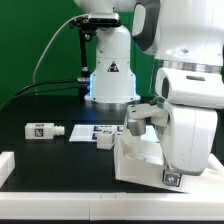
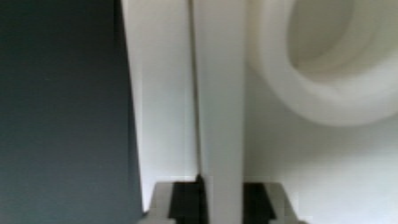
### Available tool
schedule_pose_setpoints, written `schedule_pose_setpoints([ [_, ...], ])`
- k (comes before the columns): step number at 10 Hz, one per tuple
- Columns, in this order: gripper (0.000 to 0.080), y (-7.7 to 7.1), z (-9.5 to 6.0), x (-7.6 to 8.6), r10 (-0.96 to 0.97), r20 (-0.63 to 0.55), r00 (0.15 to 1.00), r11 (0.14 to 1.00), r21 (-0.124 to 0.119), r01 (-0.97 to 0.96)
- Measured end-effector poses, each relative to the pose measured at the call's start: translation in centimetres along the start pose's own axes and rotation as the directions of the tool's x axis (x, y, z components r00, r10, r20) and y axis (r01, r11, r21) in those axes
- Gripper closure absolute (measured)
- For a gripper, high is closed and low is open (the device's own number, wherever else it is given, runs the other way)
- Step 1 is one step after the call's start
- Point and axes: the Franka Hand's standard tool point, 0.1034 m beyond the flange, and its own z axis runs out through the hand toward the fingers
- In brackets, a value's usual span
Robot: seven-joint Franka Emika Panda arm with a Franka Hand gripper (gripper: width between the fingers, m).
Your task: Assemble square table
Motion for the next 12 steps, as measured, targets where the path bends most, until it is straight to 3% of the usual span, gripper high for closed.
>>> schedule_pose_setpoints([
  [3, 0.0742, -0.1, 0.1, -0.2, 0.005, 0.001, 1.000, 1.000, 0.003, -0.005],
  [5, 0.0427, 0.0, 0.1, -0.3, 0.008, 0.001, 1.000, 1.000, 0.002, -0.008],
  [6, 0.0427, 0.1, -0.9, -0.5, 0.048, 0.013, 0.999, 0.998, 0.032, -0.049],
  [7, 0.0246, 0.5, -2.8, -1.3, 0.092, 0.024, 0.995, 0.995, 0.048, -0.093],
  [8, 0.0180, 0.8, -3.8, -1.8, 0.130, 0.029, 0.991, 0.990, 0.046, -0.131],
  [9, 0.0180, 1.1, -4.4, -1.7, 0.215, 0.029, 0.976, 0.976, 0.035, -0.216],
  [12, 0.0151, 1.0, -4.2, -1.9, 0.213, 0.030, 0.977, 0.976, 0.038, -0.214],
])
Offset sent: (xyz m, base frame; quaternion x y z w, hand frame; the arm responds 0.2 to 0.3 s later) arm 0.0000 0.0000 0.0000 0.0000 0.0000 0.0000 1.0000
